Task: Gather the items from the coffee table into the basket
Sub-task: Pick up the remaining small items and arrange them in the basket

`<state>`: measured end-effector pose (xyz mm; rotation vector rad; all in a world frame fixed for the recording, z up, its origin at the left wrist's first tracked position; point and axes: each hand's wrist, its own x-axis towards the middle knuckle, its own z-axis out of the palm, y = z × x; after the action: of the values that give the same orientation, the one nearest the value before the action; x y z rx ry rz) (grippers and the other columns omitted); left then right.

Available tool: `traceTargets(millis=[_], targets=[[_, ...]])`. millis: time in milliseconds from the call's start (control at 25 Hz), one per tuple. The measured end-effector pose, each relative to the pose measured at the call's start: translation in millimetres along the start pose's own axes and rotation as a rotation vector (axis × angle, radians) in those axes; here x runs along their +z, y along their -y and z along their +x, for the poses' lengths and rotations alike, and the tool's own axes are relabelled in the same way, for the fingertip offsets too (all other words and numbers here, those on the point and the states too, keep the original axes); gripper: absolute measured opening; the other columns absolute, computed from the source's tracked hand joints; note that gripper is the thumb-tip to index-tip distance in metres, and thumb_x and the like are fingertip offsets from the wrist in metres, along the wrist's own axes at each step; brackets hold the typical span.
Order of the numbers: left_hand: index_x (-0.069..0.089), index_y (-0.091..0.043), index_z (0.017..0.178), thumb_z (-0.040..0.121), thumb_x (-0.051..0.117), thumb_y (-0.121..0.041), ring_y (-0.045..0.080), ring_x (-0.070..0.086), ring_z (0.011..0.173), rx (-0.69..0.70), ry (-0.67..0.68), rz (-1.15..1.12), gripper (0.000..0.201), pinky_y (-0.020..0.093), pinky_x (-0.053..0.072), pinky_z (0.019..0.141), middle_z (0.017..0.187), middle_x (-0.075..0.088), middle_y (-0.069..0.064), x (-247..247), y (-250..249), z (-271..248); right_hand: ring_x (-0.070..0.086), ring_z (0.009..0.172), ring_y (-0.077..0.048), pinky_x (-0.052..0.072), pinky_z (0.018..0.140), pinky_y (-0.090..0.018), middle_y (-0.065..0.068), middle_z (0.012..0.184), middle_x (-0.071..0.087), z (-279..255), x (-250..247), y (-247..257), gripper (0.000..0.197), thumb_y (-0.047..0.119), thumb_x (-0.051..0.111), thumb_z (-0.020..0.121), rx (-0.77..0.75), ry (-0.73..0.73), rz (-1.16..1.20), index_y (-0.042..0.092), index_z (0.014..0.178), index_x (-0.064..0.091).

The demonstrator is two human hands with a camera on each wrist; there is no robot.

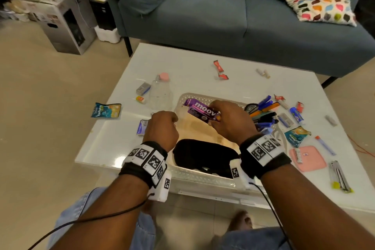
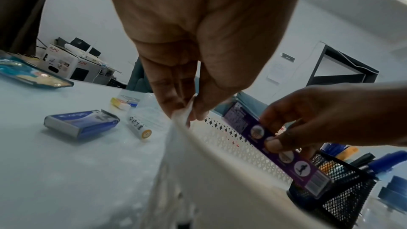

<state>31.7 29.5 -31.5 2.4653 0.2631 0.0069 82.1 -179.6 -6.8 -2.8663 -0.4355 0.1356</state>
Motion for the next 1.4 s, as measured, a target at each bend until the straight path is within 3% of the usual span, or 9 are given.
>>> traceTargets(millis=[200, 400, 520, 640, 760, 840, 960, 1160, 1400], targets=[[0.074, -0.015, 0.111, 0.088, 0.061, 0.000, 0.024, 0.067, 0.110, -0.027, 0.001, -0.081, 0.031, 0.037, 0.054, 0.098, 0.119, 0.071, 0.006, -1, 5, 2, 0.067, 0.104, -0.030, 0.054, 0.082, -0.038, -0.007, 0.114, 0.069, 60, 11, 14, 0.033, 0.031, 0.073, 0.088, 0.053, 0.150, -0.218, 0.025, 0.120, 0.068], [0.074, -0.018, 0.103, 0.085, 0.065, -0.002, 0.024, 0.066, 0.107, -0.018, 0.022, -0.079, 0.025, 0.034, 0.053, 0.095, 0.116, 0.069, 0.006, -6, 7, 7, 0.067, 0.103, -0.027, 0.049, 0.075, -0.032, -0.003, 0.112, 0.070, 69, 33, 13, 0.029, 0.024, 0.074, 0.085, 0.047, 0.127, -0.184, 0.027, 0.114, 0.072], [0.074, -0.018, 0.098, 0.085, 0.067, -0.003, 0.024, 0.067, 0.104, -0.012, 0.043, -0.071, 0.021, 0.033, 0.054, 0.093, 0.112, 0.070, 0.005, -7, 8, 8, 0.061, 0.118, -0.028, 0.052, 0.090, -0.038, -0.005, 0.126, 0.066, 64, 32, 11, 0.051, 0.028, 0.078, 0.083, 0.077, 0.123, -0.123, 0.025, 0.132, 0.065], [0.073, -0.018, 0.097, 0.086, 0.074, -0.015, 0.022, 0.067, 0.101, -0.003, 0.066, -0.076, 0.012, 0.031, 0.053, 0.090, 0.108, 0.071, 0.003, -10, 5, 8, 0.057, 0.124, -0.028, 0.050, 0.100, -0.042, -0.006, 0.131, 0.063, 43, 16, 10, 0.058, 0.034, 0.079, 0.083, 0.099, 0.019, 0.034, 0.021, 0.136, 0.060], [0.073, -0.018, 0.100, 0.084, 0.078, -0.031, 0.019, 0.066, 0.102, -0.002, 0.058, -0.113, 0.021, 0.031, 0.051, 0.092, 0.108, 0.072, 0.001, -14, 4, 8, 0.067, 0.102, -0.021, 0.055, 0.091, -0.040, 0.000, 0.114, 0.072, -2, 1, 10, 0.039, 0.039, 0.075, 0.086, 0.097, -0.137, 0.228, 0.021, 0.120, 0.068], [0.071, -0.017, 0.108, 0.083, 0.079, -0.035, 0.018, 0.065, 0.103, 0.004, 0.039, -0.159, 0.032, 0.032, 0.052, 0.094, 0.107, 0.072, 0.001, -19, 5, 12, 0.068, 0.093, -0.014, 0.058, 0.085, -0.039, 0.008, 0.106, 0.071, -38, -1, 6, 0.035, 0.046, 0.074, 0.086, 0.093, -0.011, 0.230, 0.028, 0.116, 0.069], [0.066, -0.016, 0.115, 0.082, 0.080, -0.038, 0.014, 0.063, 0.099, -0.016, -0.026, -0.190, 0.042, 0.024, 0.046, 0.088, 0.103, 0.067, -0.004, -34, 12, 22, 0.065, 0.106, -0.013, 0.056, 0.091, -0.035, 0.008, 0.117, 0.067, -74, 15, -6, 0.037, 0.045, 0.074, 0.087, 0.072, 0.313, 0.177, 0.033, 0.121, 0.069], [0.067, -0.012, 0.110, 0.083, 0.078, -0.043, 0.027, 0.060, 0.113, -0.001, -0.033, 0.096, 0.042, 0.034, 0.046, 0.095, 0.120, 0.066, 0.010, -55, 19, 94, 0.058, 0.114, -0.017, 0.045, 0.088, -0.025, 0.005, 0.120, 0.061, -78, 39, -29, 0.038, 0.036, 0.073, 0.089, 0.045, 0.336, 0.146, 0.032, 0.126, 0.067], [0.042, -0.023, 0.149, 0.079, 0.073, -0.062, 0.036, 0.044, 0.138, -0.136, 0.112, 0.355, 0.086, 0.044, 0.037, 0.114, 0.153, 0.041, 0.015, -37, 26, 173, 0.060, 0.103, -0.020, 0.050, 0.083, -0.032, 0.003, 0.110, 0.061, -68, 49, -26, 0.033, 0.047, 0.072, 0.086, 0.046, 0.307, 0.109, 0.030, 0.114, 0.067]])
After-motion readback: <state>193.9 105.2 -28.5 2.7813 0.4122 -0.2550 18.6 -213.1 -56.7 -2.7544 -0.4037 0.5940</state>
